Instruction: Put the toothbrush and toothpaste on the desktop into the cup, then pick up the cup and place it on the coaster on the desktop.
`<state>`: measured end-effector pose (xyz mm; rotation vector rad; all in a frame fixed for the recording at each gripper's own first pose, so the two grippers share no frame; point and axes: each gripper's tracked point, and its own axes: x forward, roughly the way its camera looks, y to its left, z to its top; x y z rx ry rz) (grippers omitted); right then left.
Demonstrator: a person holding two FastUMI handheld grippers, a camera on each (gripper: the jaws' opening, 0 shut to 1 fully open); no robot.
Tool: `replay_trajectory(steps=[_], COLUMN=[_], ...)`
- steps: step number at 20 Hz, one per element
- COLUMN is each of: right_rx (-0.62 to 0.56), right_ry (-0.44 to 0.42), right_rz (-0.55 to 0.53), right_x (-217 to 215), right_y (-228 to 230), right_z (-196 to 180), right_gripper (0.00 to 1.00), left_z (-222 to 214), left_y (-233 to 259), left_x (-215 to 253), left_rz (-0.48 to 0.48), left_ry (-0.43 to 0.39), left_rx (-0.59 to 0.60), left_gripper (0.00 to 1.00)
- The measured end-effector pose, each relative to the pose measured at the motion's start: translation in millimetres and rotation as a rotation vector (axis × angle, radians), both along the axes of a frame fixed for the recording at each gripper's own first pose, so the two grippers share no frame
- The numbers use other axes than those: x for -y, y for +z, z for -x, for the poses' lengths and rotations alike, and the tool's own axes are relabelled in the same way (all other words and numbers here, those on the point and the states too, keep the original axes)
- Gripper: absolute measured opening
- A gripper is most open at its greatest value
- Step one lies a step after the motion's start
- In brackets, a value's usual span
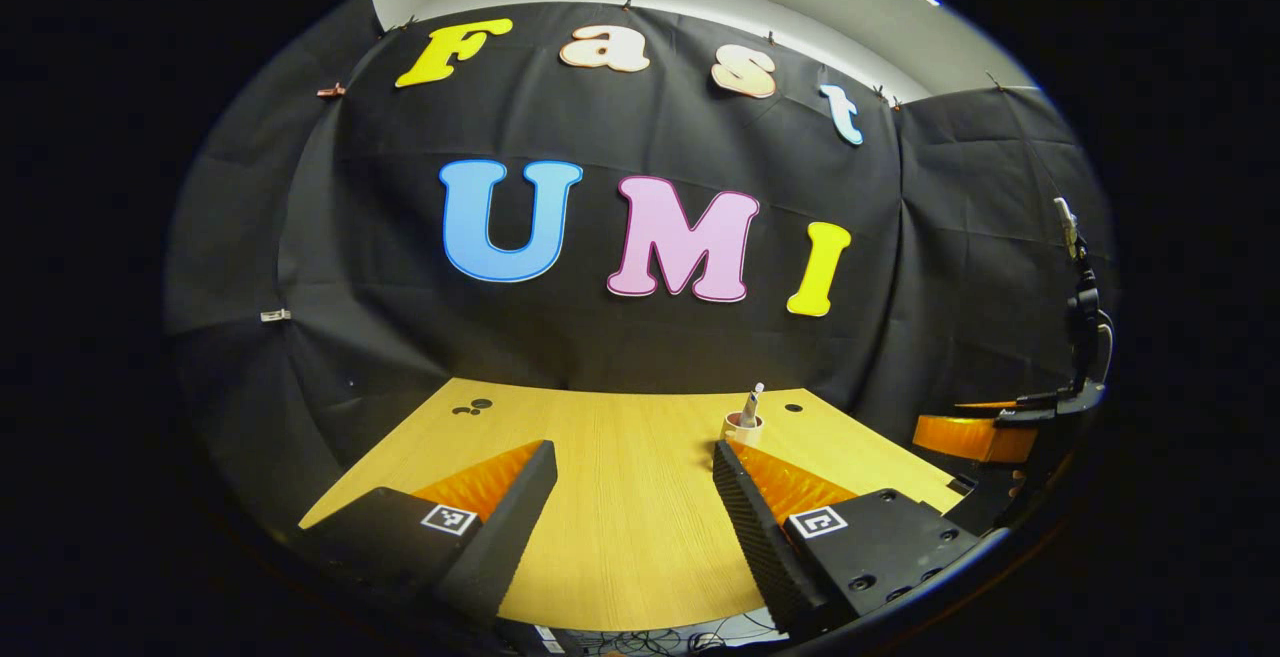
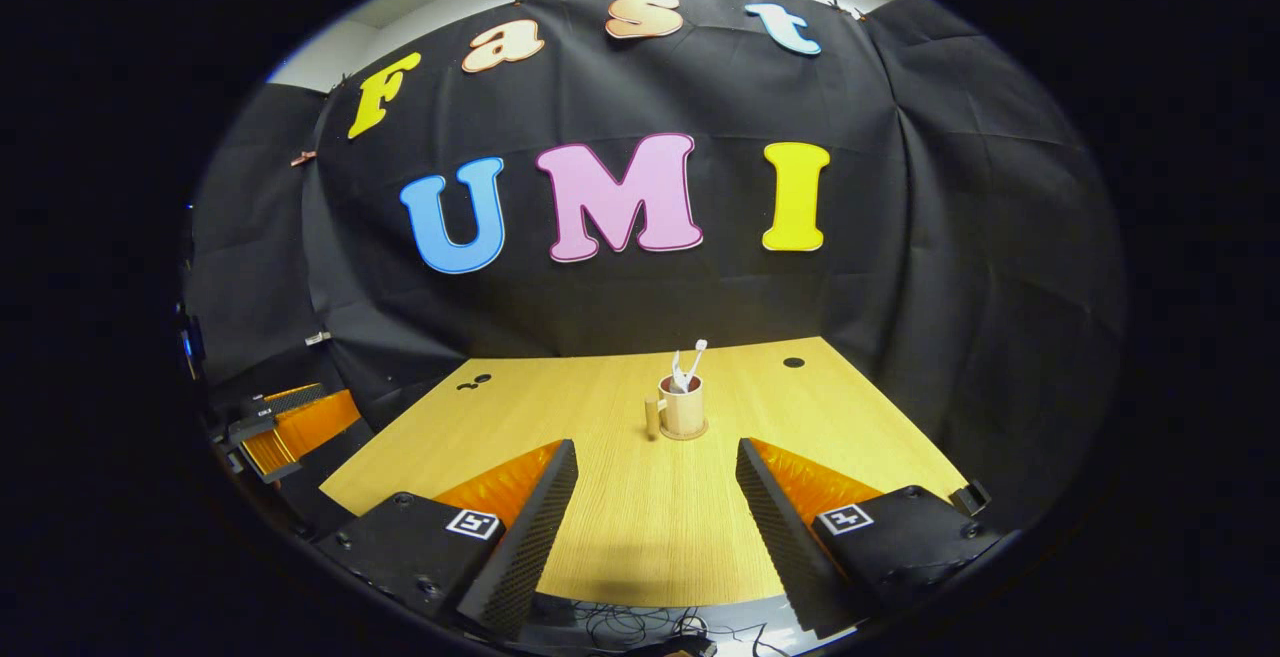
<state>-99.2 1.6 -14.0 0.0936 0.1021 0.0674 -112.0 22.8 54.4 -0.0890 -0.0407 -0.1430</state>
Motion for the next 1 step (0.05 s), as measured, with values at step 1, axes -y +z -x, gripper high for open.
replay_trajectory(steps=[1], right_rx=[0.003], right_ry=[-0.006], right_rz=[-0.005], right_x=[2.2], right_y=[1.2], right_z=[-0.4], right_gripper=[0.98], left_z=[0.7], left_y=[-0.8], left_x=[2.4], left_rz=[-0.007], left_ry=[-0.006], left_rx=[0.000], left_gripper=[0.98])
